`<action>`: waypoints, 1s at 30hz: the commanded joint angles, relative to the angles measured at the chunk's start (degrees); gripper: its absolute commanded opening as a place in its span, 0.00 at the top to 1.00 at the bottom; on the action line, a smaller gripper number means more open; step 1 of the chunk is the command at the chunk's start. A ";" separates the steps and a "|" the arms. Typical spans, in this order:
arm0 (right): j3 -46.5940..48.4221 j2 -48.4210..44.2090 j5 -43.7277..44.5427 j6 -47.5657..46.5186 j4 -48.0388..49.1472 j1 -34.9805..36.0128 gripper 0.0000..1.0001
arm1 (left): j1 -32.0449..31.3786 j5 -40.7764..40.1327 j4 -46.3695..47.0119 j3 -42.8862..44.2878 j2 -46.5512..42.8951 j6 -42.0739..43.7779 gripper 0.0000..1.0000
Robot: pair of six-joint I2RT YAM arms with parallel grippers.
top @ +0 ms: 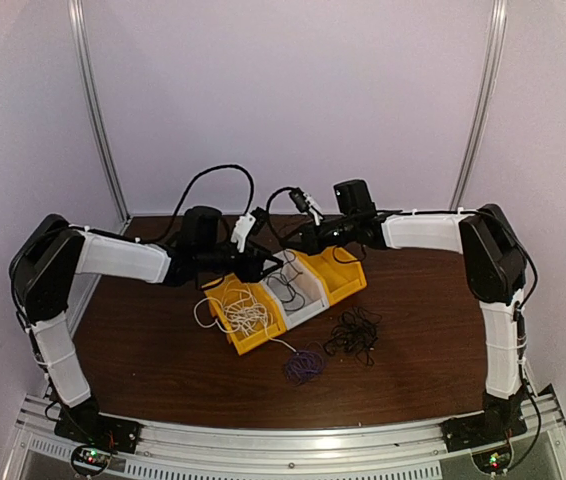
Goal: Untangle the cables
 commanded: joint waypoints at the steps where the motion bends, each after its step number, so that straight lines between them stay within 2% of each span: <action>1: 0.82 0.72 4.94 -4.87 -5.02 1.10 1.00 | -0.16 -2.78 -1.47 -2.58 -8.17 0.07 0.36; 4: 0.66 0.80 8.31 -7.71 -8.49 2.50 1.00 | -0.12 -4.80 -2.95 -6.03 -12.90 -0.23 0.33; 10: 2.55 1.92 16.79 -14.46 -18.58 5.15 1.00 | 0.10 -14.14 -5.76 -11.04 -23.91 -1.58 0.32; 16: 8.95 7.00 23.11 -16.60 -30.32 6.62 1.00 | 1.03 -17.94 -6.22 -13.43 -32.49 -2.21 0.30; 28: 12.37 10.62 34.57 -17.07 -34.92 9.55 1.00 | 1.24 -19.52 -5.00 -15.66 -38.14 -2.36 0.29; 30: 12.40 9.69 36.27 -17.46 -35.64 10.05 0.92 | 1.24 -19.55 -5.04 -15.63 -38.22 -2.36 0.29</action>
